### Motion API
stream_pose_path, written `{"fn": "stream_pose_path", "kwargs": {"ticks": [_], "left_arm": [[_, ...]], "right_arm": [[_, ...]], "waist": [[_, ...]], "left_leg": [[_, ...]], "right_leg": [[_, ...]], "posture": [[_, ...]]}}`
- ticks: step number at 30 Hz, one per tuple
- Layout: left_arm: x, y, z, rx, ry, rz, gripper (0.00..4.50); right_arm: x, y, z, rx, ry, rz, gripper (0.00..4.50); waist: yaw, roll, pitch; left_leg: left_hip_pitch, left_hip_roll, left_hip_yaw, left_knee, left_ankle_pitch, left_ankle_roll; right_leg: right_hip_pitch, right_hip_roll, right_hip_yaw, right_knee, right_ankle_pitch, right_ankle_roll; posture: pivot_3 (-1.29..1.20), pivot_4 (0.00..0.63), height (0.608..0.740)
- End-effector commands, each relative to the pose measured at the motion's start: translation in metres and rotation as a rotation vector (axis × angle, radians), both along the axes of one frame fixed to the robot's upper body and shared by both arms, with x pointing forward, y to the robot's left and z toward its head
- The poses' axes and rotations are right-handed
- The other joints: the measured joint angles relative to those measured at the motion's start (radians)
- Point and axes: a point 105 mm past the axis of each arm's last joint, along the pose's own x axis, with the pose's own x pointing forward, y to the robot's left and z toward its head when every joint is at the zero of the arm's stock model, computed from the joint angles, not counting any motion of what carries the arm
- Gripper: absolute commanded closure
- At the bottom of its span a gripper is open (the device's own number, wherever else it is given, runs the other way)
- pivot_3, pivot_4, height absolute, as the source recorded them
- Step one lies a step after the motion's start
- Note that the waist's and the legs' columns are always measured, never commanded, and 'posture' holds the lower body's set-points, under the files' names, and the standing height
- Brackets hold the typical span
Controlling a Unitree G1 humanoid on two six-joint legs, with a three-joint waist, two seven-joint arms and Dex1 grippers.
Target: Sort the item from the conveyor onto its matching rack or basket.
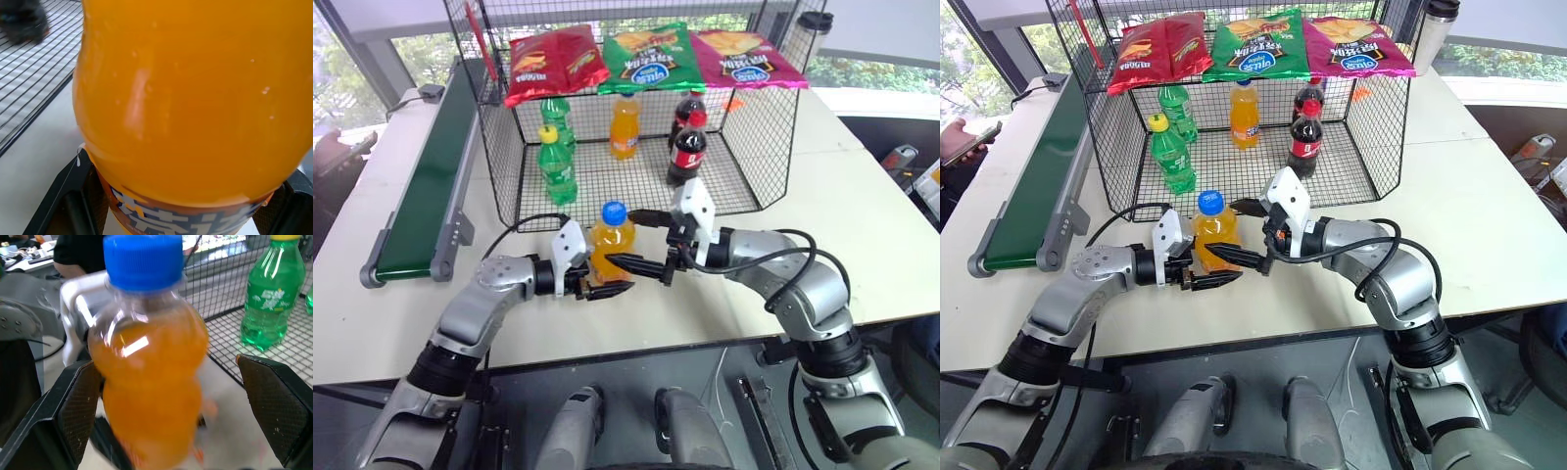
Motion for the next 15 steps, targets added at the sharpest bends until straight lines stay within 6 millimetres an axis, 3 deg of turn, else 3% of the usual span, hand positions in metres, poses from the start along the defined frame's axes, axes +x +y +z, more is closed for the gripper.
{"fn": "stream_pose_path", "kwargs": {"ticks": [1,7,11,15], "left_arm": [[-0.0023,-0.0064,0.0134,-0.018,-0.063,-0.041,1.49],[-0.0032,-0.0130,0.0148,-0.033,-0.063,-0.053,1.49],[-0.0025,-0.0138,0.0175,-0.041,-0.065,-0.051,1.49],[-0.0014,-0.0118,0.0181,-0.046,-0.058,-0.041,1.49]], "right_arm": [[-0.0041,0.0064,0.0159,0.033,-0.058,0.020,0.00],[-0.0001,0.0099,0.0205,0.054,-0.063,0.013,0.00],[0.0014,0.0105,0.0216,0.070,-0.063,0.008,1.78],[0.0001,0.0108,0.0220,0.075,-0.062,0.014,1.89]], "waist": [[-0.002,0.000,0.000],[0.000,0.000,0.000],[0.000,0.000,0.000],[0.000,0.000,0.000]], "left_leg": [[0.000,0.000,0.000,0.000,0.000,0.000],[0.000,0.000,0.000,0.001,0.000,0.000],[0.001,0.000,0.000,0.001,0.000,0.000],[0.001,0.000,0.000,0.001,0.000,0.000]], "right_leg": [[0.000,0.000,0.000,0.001,0.000,0.000],[0.000,0.000,0.000,0.002,0.000,0.000],[0.000,0.000,0.000,0.003,0.000,0.000],[0.000,0.000,0.000,0.003,0.000,0.001]], "posture": [[0.00,0.150,0.739],[0.00,0.150,0.739],[0.00,0.150,0.739],[0.00,0.150,0.739]]}}
